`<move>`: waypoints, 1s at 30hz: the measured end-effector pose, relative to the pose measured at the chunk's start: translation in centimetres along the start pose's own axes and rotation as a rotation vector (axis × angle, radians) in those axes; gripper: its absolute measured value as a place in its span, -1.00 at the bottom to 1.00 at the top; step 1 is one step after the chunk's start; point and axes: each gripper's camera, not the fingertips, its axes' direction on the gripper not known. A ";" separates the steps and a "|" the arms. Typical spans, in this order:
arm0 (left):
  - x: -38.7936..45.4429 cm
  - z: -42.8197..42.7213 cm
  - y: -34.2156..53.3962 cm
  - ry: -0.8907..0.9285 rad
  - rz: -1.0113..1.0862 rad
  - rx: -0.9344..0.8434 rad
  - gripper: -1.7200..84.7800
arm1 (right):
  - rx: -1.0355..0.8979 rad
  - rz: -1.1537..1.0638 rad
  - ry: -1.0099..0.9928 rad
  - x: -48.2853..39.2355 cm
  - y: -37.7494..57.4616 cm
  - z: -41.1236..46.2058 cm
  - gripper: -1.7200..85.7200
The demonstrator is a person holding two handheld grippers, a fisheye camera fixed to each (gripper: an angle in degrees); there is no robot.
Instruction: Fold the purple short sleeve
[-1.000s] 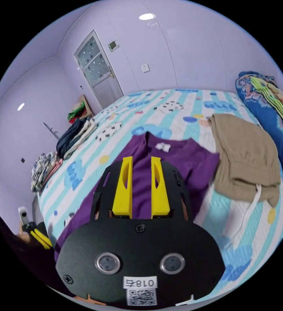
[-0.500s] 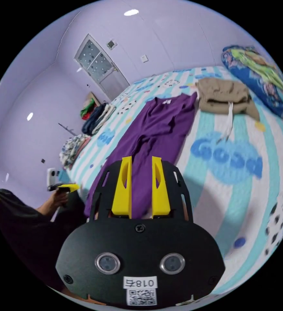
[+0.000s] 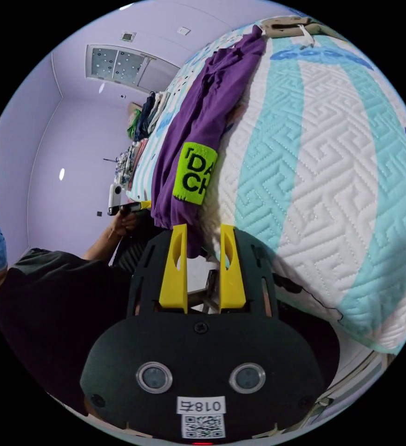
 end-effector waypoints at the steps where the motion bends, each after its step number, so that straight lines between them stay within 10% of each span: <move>1: 0.1 0.1 -0.5 0.008 0.010 -0.014 -0.73 | -0.009 -0.008 -0.014 0.1 0.0 -0.1 -0.71; 19: -0.5 6.2 -9.8 0.039 0.162 -0.313 -0.92 | -0.100 0.007 -0.184 2.7 -0.4 3.6 -0.86; 30: 1.8 1.4 -10.8 0.211 0.352 -0.194 -0.98 | -0.046 -0.118 -0.102 -3.2 0.9 -0.9 -0.95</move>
